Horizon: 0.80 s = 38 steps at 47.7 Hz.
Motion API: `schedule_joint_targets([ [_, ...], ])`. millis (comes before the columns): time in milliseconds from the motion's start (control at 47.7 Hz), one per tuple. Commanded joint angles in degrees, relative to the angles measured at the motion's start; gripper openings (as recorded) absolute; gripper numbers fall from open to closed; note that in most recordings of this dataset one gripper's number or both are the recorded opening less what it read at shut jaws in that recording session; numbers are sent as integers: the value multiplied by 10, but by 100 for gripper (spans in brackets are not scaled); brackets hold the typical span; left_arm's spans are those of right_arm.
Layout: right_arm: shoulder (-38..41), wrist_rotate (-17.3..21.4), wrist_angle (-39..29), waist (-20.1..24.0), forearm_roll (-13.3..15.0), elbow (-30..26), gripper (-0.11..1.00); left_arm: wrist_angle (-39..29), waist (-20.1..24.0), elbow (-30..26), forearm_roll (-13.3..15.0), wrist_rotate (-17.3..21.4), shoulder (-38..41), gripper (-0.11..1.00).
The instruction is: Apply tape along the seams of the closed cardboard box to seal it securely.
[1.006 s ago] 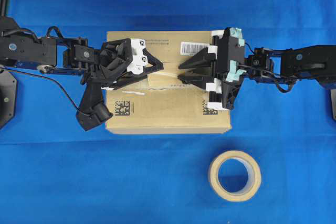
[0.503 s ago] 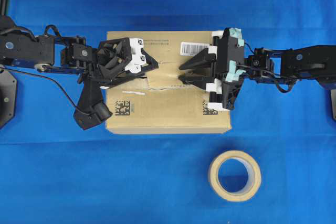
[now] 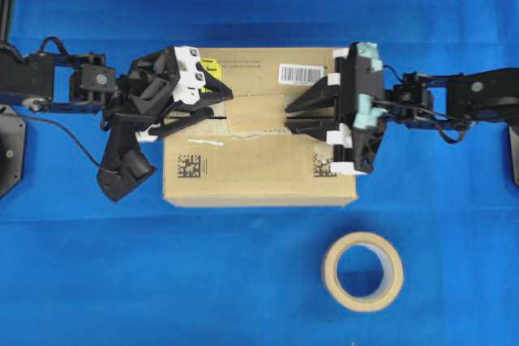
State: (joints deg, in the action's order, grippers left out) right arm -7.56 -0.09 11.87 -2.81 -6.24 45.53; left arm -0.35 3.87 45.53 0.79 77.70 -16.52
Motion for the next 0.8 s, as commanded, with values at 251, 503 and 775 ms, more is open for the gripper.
schedule_joint_targets([
  [251,-62,-6,63,-15,11,-11,37,134,-14,-4,5,-279,-6,39],
  [503,-32,-19,91,-35,13,-31,-1,174,-14,-15,5,-415,29,0],
  [775,35,-33,88,-35,13,-74,-1,186,-9,-35,5,-467,81,0],
])
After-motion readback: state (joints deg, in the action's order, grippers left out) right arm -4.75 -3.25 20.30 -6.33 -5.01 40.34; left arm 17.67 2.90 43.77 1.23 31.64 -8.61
